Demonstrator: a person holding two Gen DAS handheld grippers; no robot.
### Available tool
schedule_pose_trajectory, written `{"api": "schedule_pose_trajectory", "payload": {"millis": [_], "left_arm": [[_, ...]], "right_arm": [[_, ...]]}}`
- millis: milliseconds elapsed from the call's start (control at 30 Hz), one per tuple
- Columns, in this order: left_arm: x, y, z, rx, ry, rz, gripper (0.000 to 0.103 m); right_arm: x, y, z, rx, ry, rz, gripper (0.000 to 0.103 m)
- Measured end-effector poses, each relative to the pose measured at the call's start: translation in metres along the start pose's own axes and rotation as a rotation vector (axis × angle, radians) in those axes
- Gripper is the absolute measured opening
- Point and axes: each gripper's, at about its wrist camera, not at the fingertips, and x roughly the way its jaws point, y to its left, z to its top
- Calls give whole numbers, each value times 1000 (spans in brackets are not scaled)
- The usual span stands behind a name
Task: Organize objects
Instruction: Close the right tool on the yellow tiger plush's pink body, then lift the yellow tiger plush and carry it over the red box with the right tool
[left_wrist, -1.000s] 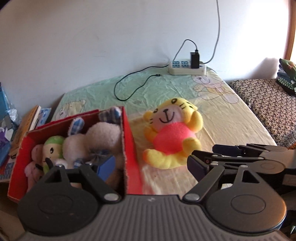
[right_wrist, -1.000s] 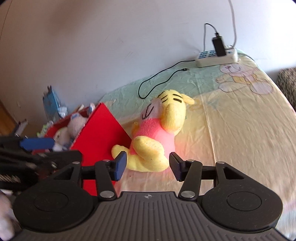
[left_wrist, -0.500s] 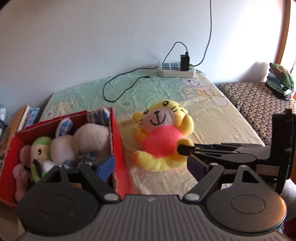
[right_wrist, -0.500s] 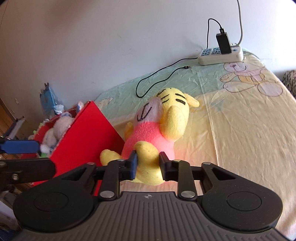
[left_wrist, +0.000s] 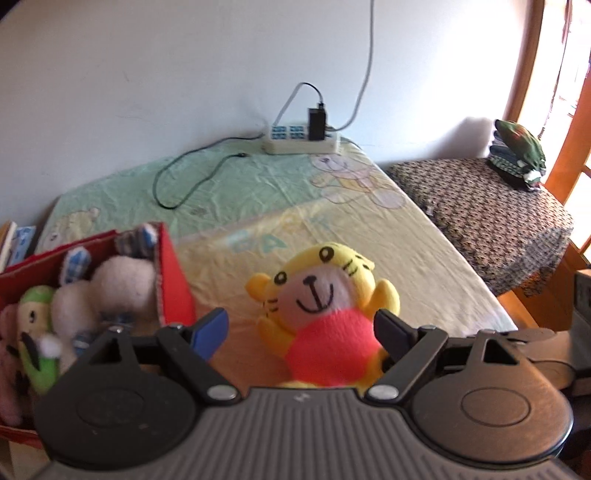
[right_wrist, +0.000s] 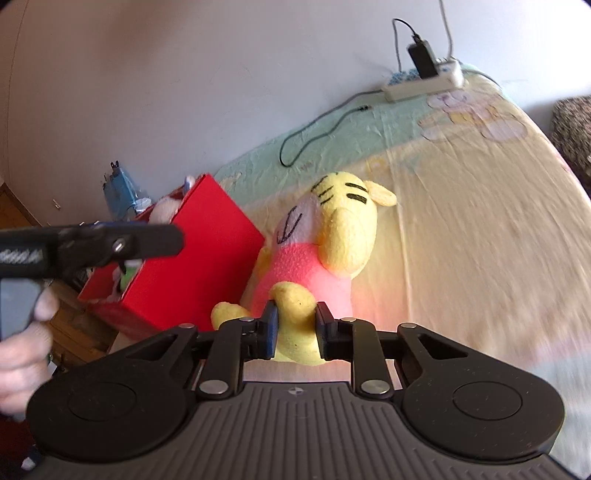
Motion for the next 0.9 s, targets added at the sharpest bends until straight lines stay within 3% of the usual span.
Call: {"api": "schedule_pose_trajectory", "payload": {"millis": [300, 500, 700, 900], "left_arm": [[18, -19, -12, 3, 66, -84, 87], [34, -21, -20, -37, 119, -115, 85], [50, -28, -28, -46, 172, -129, 81], [68, -31, -33, -47, 209, -124, 80]], "right_arm": [[-30, -17, -19, 112, 74, 15, 31], [-48, -46, -15, 277, 6, 92, 38], [-22, -76, -11, 453, 0, 77, 40], [14, -82, -10, 508, 65, 147, 46]]}}
